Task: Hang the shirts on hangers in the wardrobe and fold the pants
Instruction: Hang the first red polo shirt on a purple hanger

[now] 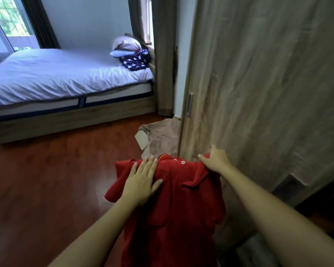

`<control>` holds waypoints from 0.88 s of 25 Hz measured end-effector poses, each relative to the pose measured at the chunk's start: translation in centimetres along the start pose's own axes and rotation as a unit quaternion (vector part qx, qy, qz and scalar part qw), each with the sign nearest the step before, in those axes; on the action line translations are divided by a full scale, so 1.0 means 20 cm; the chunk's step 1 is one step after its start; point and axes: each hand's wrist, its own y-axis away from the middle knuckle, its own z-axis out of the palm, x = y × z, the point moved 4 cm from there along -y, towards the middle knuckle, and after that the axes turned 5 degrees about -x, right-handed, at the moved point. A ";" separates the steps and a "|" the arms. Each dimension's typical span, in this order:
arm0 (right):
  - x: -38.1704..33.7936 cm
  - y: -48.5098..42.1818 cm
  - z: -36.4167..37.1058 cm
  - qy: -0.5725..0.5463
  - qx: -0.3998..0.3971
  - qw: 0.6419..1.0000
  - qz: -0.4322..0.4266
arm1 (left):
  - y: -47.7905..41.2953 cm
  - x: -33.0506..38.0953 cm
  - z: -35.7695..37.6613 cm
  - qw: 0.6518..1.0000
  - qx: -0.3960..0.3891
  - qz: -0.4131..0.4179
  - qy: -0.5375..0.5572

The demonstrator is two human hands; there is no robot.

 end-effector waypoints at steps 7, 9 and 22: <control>-0.09 0.05 -0.16 -0.073 0.149 0.986 -0.005 | 0.03 -0.01 -0.01 1.000 -0.007 0.009 0.004; -0.08 0.13 -0.30 -0.220 0.177 0.959 -0.006 | 0.01 0.01 -0.10 0.996 0.008 -0.010 0.092; -0.15 1.13 -1.34 -0.454 0.323 0.803 -0.211 | -0.08 0.85 -1.12 0.871 0.020 0.311 0.380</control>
